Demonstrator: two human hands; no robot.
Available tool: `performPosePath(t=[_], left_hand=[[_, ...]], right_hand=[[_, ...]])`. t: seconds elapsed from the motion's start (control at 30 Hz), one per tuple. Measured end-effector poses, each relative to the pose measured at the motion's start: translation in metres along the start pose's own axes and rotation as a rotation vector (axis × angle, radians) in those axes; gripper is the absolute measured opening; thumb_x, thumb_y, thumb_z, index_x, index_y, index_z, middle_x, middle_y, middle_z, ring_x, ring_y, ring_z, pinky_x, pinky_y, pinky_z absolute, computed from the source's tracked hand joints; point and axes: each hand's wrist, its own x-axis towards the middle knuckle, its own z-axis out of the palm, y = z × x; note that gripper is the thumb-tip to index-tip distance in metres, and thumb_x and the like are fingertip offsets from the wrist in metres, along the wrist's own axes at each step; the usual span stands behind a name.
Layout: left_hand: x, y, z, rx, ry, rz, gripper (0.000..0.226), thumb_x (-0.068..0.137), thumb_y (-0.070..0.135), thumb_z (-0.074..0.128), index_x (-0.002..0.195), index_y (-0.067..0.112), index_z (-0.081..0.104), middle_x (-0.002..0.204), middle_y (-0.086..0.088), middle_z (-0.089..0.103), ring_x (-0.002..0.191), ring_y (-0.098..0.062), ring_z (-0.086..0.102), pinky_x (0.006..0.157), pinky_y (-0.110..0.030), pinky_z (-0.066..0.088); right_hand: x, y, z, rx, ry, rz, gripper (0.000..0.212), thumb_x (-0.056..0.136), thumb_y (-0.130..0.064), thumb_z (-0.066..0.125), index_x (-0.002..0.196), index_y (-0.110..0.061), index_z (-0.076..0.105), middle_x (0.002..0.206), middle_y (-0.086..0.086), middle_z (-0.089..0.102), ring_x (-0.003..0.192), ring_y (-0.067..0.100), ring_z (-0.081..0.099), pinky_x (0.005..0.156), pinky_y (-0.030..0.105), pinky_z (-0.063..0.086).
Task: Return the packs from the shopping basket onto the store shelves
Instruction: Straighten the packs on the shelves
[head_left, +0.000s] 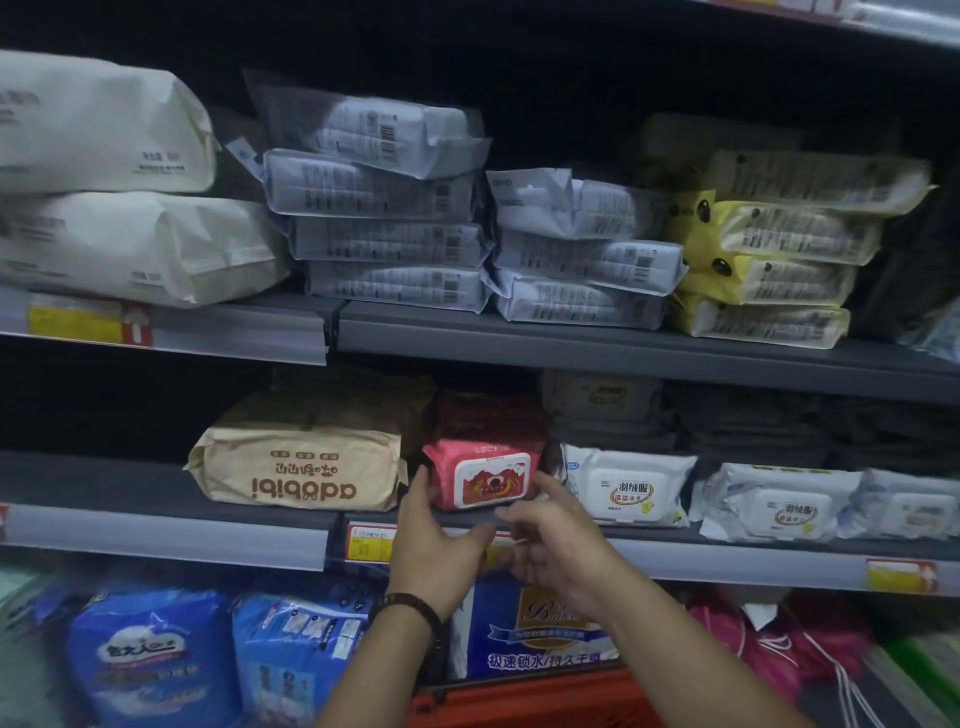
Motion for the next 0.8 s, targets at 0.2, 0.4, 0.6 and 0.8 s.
performPosePath(t=[0.2,0.4,0.6,0.8], left_hand=[[0.000,0.008,-0.014,-0.033,-0.026,-0.077,0.056,0.076,0.049,0.085,0.127,0.048,0.061,0.085,0.004,0.077,0.078,-0.014,0.075,0.079,-0.050,0.063],[-0.013,0.013,-0.017,0.129,0.038,0.124,0.043,0.076,0.041,0.086,0.108,0.044,0.057,0.117,0.014,0.053,0.090,0.001,0.065,0.079,-0.022,0.057],[-0.027,0.015,-0.025,0.133,0.128,0.121,0.047,0.066,0.066,0.080,0.089,0.034,0.054,0.094,0.015,0.067,0.078,-0.005,0.068,0.068,-0.038,0.059],[-0.033,0.019,-0.038,-0.245,-0.045,-0.107,0.058,0.079,0.034,0.088,0.123,0.033,0.049,0.100,-0.013,0.073,0.056,-0.023,0.068,0.050,-0.032,0.055]], right_hand=[[-0.008,-0.003,-0.005,0.014,-0.029,0.022,0.043,0.085,-0.014,0.073,0.123,-0.034,0.067,0.083,0.006,0.065,0.061,0.027,0.068,0.059,0.033,0.052],[-0.023,0.001,0.005,0.033,-0.120,0.055,0.027,0.093,-0.030,0.066,0.118,-0.035,0.073,0.113,0.007,0.073,0.094,0.044,0.078,0.083,0.044,0.060],[-0.036,0.013,0.025,0.184,-0.138,-0.069,0.042,0.101,-0.029,0.060,0.135,-0.053,0.059,0.123,0.010,0.077,0.099,0.037,0.078,0.089,0.049,0.060],[-0.042,0.018,0.041,0.217,-0.080,-0.262,0.064,0.099,-0.022,0.072,0.142,-0.063,0.048,0.140,-0.005,0.069,0.117,0.030,0.074,0.087,0.049,0.064]])
